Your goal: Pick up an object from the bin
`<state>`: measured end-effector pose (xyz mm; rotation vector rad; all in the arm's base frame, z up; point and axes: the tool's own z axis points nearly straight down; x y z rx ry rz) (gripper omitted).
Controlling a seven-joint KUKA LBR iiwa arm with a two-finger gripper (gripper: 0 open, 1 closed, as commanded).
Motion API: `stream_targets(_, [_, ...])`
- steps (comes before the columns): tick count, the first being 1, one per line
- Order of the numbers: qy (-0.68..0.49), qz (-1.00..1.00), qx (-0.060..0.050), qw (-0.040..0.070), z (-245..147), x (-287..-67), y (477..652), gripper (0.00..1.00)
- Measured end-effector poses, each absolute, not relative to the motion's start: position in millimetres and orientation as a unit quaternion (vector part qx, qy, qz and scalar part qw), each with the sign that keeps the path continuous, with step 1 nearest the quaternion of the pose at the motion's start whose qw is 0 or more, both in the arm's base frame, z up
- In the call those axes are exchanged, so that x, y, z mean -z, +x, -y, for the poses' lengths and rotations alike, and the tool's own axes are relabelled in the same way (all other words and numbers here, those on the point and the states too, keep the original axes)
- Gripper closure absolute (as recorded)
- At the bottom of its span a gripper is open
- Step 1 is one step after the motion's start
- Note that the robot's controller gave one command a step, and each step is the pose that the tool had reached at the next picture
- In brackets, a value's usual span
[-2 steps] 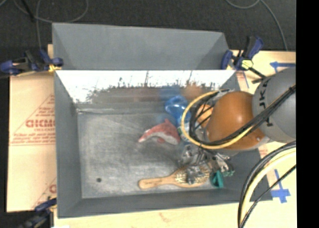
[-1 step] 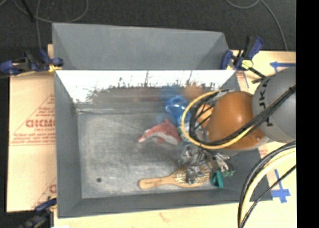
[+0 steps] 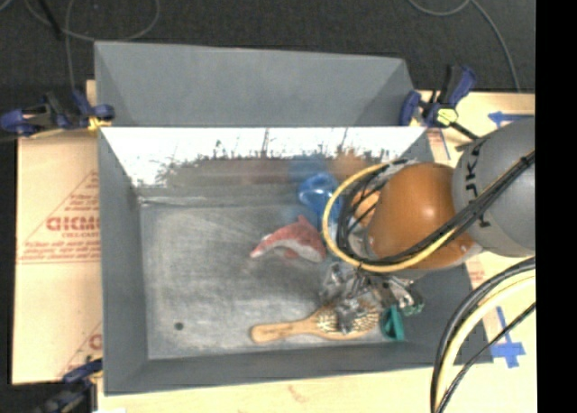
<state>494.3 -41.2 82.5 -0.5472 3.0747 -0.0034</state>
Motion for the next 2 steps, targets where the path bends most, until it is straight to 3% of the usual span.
stream_targets(1, [-0.191,-0.982,-0.006,0.002,76.4,-81.6,510.2,1.0])
stream_targets(2, [-0.185,-0.983,-0.006,0.004,90.6,-81.6,513.0,1.0])
